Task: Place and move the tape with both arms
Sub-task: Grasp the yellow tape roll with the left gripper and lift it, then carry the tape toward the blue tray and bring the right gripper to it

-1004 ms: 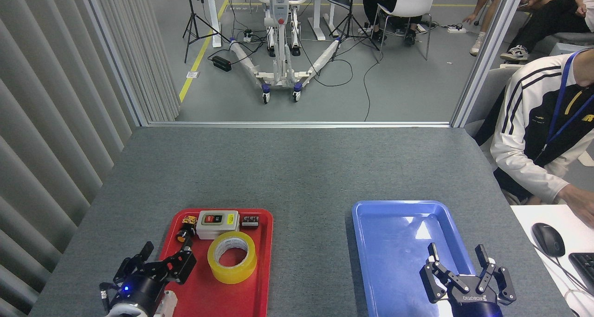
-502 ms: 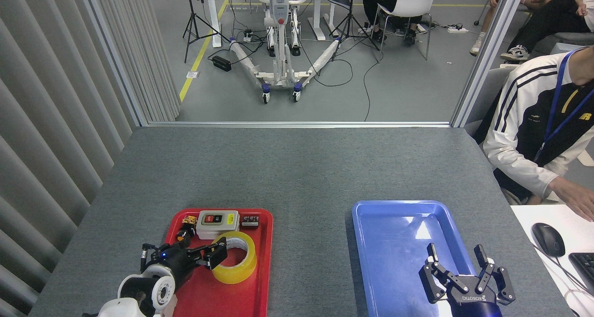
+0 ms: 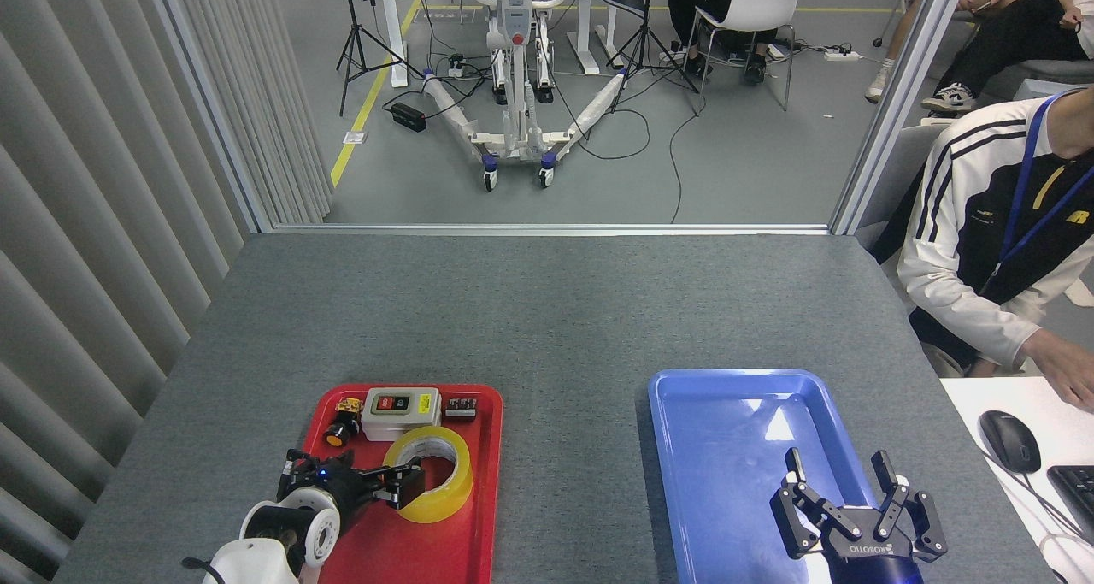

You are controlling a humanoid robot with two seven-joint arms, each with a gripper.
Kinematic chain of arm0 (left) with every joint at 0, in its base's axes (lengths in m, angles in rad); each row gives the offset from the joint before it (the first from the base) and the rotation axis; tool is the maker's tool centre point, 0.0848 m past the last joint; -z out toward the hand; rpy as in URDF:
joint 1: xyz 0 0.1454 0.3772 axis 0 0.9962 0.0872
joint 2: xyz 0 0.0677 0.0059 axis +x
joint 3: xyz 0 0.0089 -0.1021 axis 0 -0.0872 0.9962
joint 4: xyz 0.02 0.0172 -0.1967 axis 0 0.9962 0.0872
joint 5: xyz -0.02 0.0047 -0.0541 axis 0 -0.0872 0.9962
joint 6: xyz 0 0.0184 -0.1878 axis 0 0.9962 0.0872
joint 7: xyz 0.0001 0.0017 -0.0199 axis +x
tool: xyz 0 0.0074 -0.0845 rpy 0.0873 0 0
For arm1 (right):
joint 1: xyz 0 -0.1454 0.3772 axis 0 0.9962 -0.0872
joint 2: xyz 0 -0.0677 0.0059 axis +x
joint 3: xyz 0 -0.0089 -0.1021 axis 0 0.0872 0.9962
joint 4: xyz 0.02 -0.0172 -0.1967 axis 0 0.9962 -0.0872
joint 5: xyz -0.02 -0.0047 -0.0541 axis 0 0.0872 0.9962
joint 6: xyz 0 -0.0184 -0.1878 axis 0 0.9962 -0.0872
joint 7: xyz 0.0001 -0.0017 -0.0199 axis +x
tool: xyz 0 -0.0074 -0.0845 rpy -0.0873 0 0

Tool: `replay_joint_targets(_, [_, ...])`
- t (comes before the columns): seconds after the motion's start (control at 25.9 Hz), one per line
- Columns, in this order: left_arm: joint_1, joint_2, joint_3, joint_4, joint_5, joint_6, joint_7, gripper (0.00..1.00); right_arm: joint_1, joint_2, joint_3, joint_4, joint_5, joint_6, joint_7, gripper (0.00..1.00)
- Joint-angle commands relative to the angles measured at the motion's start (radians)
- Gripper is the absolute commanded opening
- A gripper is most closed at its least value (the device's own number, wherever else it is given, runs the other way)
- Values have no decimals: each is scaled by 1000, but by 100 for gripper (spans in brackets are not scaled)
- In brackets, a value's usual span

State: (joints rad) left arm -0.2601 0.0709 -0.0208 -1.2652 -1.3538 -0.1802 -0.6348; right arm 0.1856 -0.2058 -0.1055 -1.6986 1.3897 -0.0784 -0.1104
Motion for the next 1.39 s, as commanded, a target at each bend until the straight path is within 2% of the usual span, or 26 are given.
replay_joint_targets(0.0, [-2,-10,-1,9,-4,4,1,97,0,0,1,-1,0,0,0,100])
replay_joint_targets(0.08, [-2,-11,-1,24,-4,-1,0,68,0,0,1,0,0,2,0,100])
replay_joint_targets(0.15, [-2,-19,-1,46,-4,-2,0,44,0,0,1,-1,0,0,0,100])
replay_joint_targets(0.27, [-2,-31,-1,69,8,-7,0,25,0,0,1,1,0,0,0,100])
replay_joint_targets(0.31, [-2,-31,-2,69,10,-22,-3,10,0,2,1,-1,0,2,0,100])
replay_joint_targets(0.35, [-2,-31,-2,66,10,-67,-5,0,0,2,1,-1,-1,2,0,100])
replay_joint_targets(0.46, [-25,-26,5,66,36,-257,7,0,0,2,1,-1,0,2,0,100])
replay_joint_targets(0.54, [-36,-26,10,52,88,-321,27,0,2,2,3,-1,-1,2,0,100])
replay_joint_targets(0.66, [-38,-23,2,-23,209,-413,125,0,3,5,3,-1,-1,0,0,100])
replay_joint_targets(0.77, [-38,-26,-1,-30,217,-582,237,0,3,5,3,-1,0,-7,0,100])
replay_joint_targets(0.89, [-38,-33,-8,-8,226,-605,331,0,5,5,3,-1,-1,-9,-2,100])
replay_joint_targets(0.97, [-34,-63,-54,-6,225,-605,383,0,5,3,3,-1,-1,-27,-3,100])
replay_joint_targets(1.04, [-25,-120,-93,20,225,-605,414,0,6,0,1,-3,-3,-113,-6,100])
replay_joint_targets(1.16, [-25,-197,-103,89,223,-605,423,0,20,-9,-11,-4,-29,-331,-15,100])
replay_joint_targets(1.35, [-25,-197,-103,102,225,-605,423,0,32,-20,-11,-4,-150,-707,-34,100])
